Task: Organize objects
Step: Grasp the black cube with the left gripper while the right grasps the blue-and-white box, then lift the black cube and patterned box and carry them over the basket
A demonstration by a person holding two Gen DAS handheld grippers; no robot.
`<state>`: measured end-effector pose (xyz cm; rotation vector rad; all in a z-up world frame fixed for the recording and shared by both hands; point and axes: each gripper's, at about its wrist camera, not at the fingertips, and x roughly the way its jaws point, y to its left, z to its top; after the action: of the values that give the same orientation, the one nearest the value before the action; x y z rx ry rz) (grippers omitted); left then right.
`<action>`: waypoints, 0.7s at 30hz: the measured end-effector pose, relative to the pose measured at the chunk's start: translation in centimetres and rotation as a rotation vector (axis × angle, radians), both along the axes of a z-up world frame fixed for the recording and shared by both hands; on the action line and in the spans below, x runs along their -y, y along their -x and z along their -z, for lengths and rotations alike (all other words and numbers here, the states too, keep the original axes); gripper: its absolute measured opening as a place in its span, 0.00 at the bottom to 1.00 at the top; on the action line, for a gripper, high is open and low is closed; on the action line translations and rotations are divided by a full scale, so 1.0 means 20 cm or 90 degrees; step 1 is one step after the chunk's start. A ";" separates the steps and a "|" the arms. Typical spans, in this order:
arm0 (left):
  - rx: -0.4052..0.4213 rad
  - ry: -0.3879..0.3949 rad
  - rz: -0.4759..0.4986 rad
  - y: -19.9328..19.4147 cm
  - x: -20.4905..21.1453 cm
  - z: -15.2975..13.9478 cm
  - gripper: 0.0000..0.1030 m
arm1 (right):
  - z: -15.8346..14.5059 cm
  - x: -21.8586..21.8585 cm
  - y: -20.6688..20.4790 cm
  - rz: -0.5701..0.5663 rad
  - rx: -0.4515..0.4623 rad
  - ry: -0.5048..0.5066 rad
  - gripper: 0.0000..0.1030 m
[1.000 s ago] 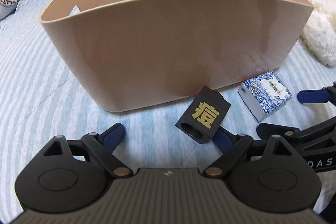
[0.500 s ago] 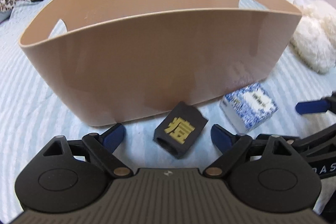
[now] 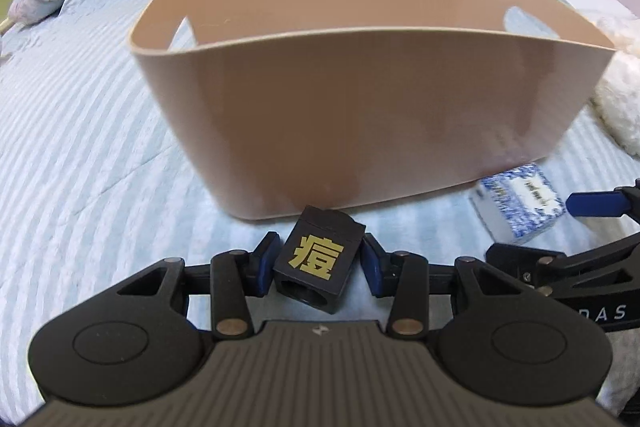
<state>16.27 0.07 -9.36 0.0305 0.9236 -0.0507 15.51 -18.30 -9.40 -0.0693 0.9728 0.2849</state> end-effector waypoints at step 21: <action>0.034 -0.002 0.007 0.21 -0.08 -0.14 0.33 | -0.20 -0.05 0.24 -0.029 0.067 -0.011 0.59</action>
<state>12.08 1.62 -6.58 0.0398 0.8698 -0.0590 10.65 -17.39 -5.49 -0.0899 0.8646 0.3283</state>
